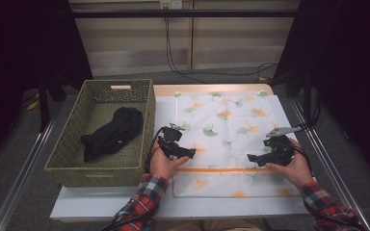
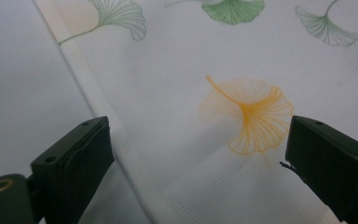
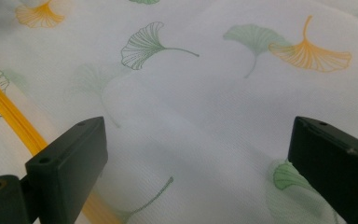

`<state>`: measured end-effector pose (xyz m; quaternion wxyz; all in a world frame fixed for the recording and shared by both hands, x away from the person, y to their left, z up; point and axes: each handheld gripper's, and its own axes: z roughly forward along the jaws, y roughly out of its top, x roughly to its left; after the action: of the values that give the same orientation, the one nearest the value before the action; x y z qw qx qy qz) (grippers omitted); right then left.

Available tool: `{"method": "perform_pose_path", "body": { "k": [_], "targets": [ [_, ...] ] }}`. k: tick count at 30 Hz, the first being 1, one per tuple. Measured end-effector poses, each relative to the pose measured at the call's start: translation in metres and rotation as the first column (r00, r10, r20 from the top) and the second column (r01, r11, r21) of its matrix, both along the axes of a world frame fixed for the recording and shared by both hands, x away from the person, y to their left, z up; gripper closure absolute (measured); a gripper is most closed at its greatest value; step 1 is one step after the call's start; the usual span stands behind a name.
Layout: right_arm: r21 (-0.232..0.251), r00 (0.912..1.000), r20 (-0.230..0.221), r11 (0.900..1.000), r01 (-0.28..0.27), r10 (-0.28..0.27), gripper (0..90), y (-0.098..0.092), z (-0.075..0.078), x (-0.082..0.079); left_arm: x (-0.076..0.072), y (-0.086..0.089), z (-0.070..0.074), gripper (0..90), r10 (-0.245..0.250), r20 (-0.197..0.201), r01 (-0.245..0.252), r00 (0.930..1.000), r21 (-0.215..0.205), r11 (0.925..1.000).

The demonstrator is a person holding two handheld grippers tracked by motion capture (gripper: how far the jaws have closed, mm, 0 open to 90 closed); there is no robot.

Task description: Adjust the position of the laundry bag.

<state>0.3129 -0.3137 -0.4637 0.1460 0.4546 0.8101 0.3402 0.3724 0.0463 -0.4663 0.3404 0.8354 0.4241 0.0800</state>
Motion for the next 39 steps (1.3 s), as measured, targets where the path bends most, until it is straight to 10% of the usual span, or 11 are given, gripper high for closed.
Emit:
{"method": "perform_pose_path", "body": {
  "k": [13,39],
  "targets": [
    [0.013,0.9999,0.013,1.000,-0.011,0.011,4.0,-0.006,0.004,-0.002,0.012,-0.002,0.009,11.4,0.080,-0.003,-0.080,0.9968,-0.025,0.9965],
    [0.034,0.9995,0.009,0.999,0.030,-0.030,3.6,-0.024,0.009,-0.015,0.052,-0.003,-0.003,53.0,0.230,-0.026,-0.229,0.9727,0.045,0.9724]
  ]
}}
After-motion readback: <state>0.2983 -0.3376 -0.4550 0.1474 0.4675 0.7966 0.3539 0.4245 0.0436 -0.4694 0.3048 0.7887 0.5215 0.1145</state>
